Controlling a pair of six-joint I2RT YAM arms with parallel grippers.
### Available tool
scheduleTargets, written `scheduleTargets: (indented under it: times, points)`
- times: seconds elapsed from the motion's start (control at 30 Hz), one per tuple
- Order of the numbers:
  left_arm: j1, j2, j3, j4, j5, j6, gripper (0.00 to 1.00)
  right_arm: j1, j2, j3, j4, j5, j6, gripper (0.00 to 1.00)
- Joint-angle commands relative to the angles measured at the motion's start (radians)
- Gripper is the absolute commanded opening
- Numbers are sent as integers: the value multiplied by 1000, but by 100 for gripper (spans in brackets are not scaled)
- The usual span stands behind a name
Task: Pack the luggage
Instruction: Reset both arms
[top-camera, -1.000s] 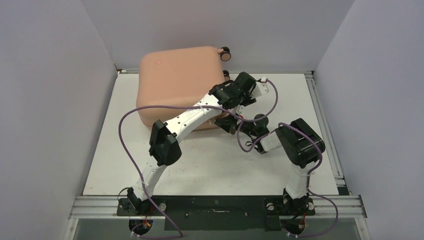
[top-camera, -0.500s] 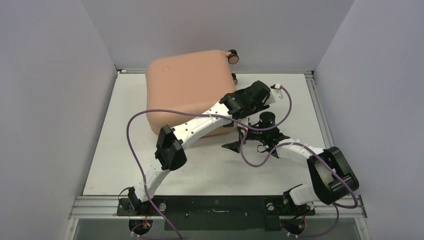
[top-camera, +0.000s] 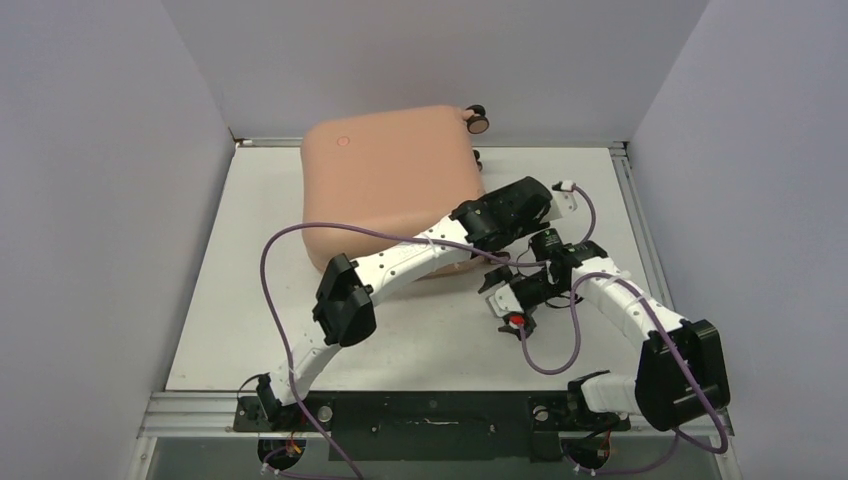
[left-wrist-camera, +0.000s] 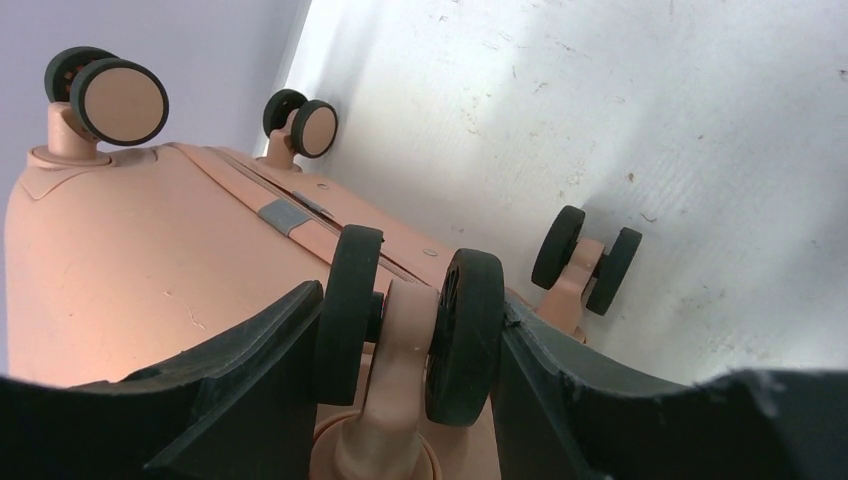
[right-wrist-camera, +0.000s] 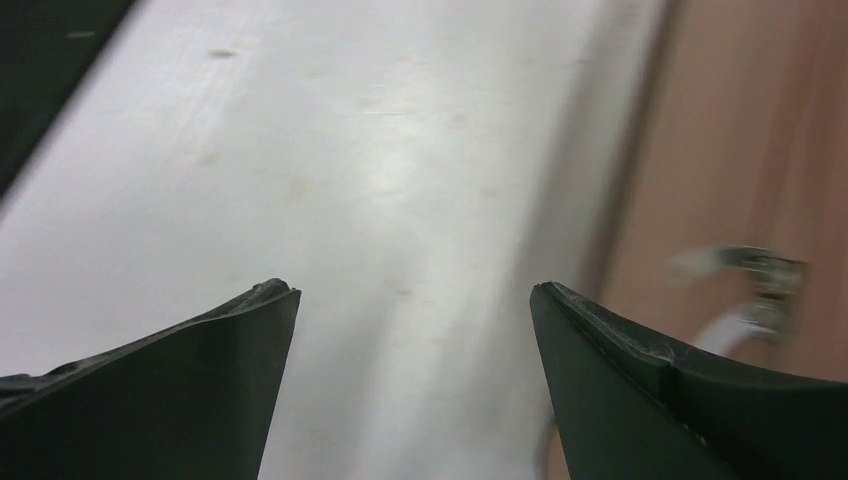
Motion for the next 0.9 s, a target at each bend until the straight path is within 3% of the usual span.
scheduleTargets:
  times: [0.0,0.07,0.17,0.23,0.33,0.4,0.47,0.5,0.73,0.87]
  points:
    - [-142,-169,10,153,74,-130,0,-16,38,-4,-494,8,-376,90]
    - [-159,-187,-3,144,69,-120,0,-16,19,-29,-462,7,-381,90]
    - [-163,-201,-18,166,39,-86,2,-15,-42,-71,-288,11,-244,90]
    - [-157,-206,-22,183,22,-69,27,-14,-81,-98,-157,29,-110,90]
    - [-139,-217,-19,185,32,-66,42,-16,-117,-126,-78,98,-58,90]
    - [-137,-234,-19,174,51,-65,58,-16,-133,-136,-89,138,-57,90]
    - [-137,-251,-18,152,95,-65,81,-18,-161,-151,-111,172,-61,90]
    - [-137,-259,-18,141,117,-63,100,-18,-176,-161,-120,184,-68,90]
    - [-95,-305,10,172,104,-36,96,-18,-252,-194,-106,202,-37,90]
    - [-37,-363,64,147,191,-48,96,-20,-259,-156,-49,211,99,90]
